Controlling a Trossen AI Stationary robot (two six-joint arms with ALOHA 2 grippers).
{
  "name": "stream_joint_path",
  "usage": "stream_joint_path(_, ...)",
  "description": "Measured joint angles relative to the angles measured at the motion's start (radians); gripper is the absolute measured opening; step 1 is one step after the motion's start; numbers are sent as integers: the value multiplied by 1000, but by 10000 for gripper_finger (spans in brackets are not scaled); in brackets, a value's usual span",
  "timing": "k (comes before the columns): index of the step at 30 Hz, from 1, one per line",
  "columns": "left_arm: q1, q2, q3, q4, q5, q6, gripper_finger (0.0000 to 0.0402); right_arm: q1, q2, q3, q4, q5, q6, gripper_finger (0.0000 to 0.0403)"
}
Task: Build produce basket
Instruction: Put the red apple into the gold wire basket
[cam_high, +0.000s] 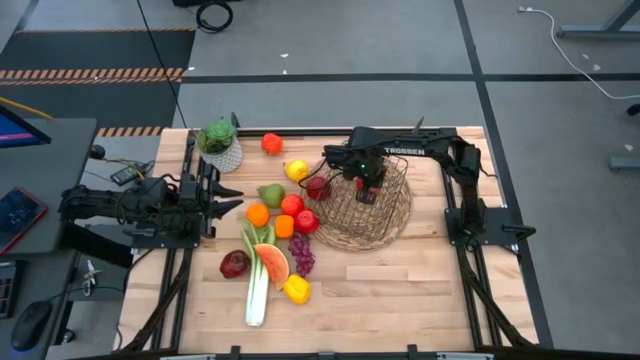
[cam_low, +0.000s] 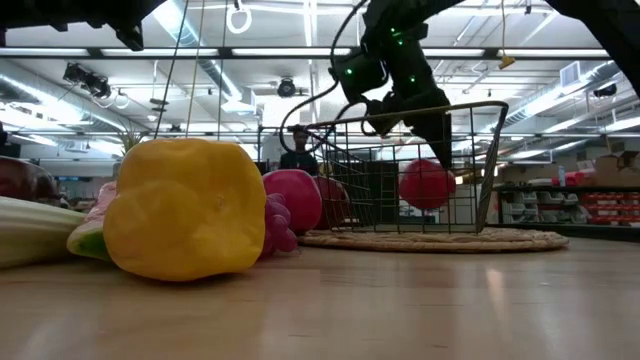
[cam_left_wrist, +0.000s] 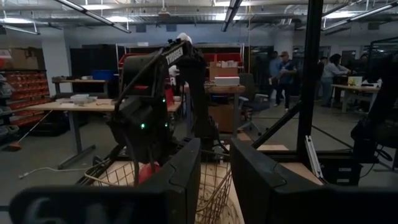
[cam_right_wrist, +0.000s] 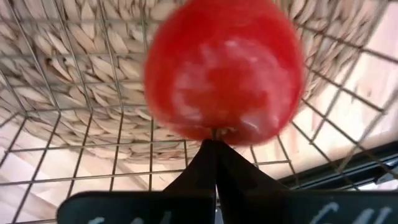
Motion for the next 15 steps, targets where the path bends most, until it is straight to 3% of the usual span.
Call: stream_joint_path(15,0,0,0,0,0,-18,94,-27,0,-83,1,2,8,11)
